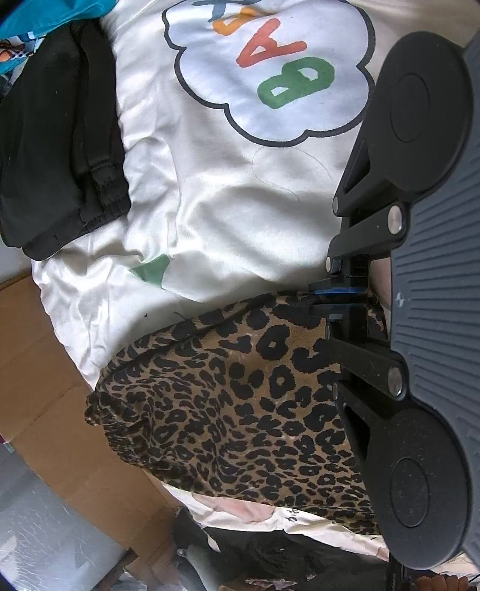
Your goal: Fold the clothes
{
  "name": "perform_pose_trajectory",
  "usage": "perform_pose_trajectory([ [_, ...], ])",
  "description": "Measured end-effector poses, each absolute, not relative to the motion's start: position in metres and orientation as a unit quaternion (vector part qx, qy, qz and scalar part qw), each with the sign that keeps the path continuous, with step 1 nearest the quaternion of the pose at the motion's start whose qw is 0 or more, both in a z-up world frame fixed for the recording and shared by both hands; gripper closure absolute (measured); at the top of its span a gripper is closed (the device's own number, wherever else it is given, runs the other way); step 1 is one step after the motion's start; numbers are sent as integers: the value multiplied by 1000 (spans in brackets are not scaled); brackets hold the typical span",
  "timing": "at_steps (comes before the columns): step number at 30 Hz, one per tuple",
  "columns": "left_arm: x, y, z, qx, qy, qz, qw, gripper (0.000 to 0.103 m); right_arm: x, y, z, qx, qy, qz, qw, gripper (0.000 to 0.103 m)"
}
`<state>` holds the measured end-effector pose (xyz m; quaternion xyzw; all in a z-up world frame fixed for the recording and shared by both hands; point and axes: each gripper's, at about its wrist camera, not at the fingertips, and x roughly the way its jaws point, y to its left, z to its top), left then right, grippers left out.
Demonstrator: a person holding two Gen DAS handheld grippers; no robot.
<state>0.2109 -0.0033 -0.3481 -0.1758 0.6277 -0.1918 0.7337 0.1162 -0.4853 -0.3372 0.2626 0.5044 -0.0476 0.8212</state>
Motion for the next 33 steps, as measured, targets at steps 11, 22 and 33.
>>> perform_pose_trajectory([
  [11, 228, 19, -289, -164, 582, -160, 780, 84, 88, -517, -313, 307, 425, -137, 841, 78],
  [22, 286, -31, -249, -103, 544, -212, 805, 80, 93, -525, -312, 325, 398, -132, 848, 78],
  [33, 347, -93, -207, -7, 508, -262, 820, 74, 126, -513, -314, 340, 371, -84, 860, 77],
])
